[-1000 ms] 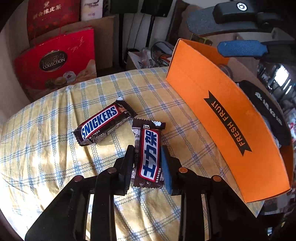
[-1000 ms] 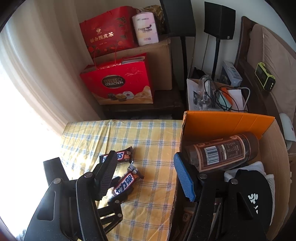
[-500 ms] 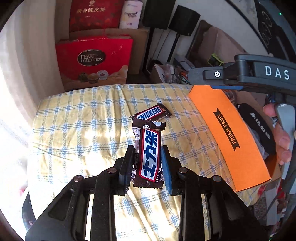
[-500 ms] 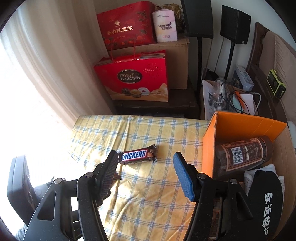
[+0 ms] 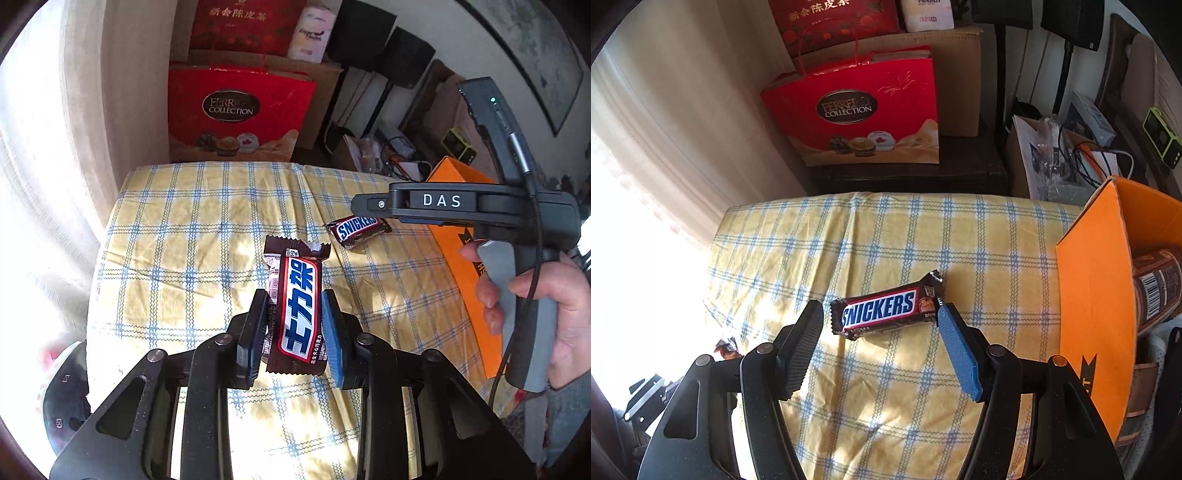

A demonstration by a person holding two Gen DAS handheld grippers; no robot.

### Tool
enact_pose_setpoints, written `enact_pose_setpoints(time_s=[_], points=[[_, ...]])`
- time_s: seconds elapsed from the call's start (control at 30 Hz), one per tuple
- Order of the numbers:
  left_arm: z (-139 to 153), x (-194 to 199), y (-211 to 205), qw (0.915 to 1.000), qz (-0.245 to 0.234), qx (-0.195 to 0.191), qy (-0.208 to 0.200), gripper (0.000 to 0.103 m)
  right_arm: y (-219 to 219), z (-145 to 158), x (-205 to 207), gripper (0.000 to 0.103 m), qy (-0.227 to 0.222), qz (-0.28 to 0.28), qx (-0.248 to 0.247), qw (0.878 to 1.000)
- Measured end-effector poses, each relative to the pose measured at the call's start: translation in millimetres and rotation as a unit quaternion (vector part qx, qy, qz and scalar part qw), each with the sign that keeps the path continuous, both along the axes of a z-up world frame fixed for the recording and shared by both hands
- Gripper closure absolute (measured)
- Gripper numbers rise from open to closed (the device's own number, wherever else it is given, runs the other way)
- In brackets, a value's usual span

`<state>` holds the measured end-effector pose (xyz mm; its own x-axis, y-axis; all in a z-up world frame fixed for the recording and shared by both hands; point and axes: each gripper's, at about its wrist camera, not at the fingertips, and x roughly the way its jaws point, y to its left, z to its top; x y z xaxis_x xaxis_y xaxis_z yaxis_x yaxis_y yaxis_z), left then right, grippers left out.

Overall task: Organize objects
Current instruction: 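Grasp the Snickers bar with the right tool while the left tool holds its bar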

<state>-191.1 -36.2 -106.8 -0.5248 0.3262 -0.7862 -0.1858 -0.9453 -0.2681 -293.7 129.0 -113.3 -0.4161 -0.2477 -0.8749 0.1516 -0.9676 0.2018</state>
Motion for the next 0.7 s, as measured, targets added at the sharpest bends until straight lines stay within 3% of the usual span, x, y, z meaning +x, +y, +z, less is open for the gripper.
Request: enact_pose_setpoints(time_s=[0.07,0.4,0.6,0.7], points=[[-1.5,-0.1,-1.8,1.0,0.0,0.004,-0.001,0.077,-0.4,-3.2,-3.2,0.022,0.006,0.0,-0.005,1.0],[-3.4,0.6,-6.0,1.0,0.001,0.009,-0.001,0.077,-21.2,-27.3,-9.2,0.02,0.001,0.044,0.056,0.997],[-3.0,0.7,-6.0,1.0,0.002,0.004,-0.001,0.077,-34.2,-34.0,-6.5,0.02,0.02,0.07,0.118,0.99],[-3.9,1.8,-6.5,1.0,0.005,0.006,-0.003,0.077,-31.6,-36.4,-5.3,0.025,0.022,0.064,0.119,0.991]])
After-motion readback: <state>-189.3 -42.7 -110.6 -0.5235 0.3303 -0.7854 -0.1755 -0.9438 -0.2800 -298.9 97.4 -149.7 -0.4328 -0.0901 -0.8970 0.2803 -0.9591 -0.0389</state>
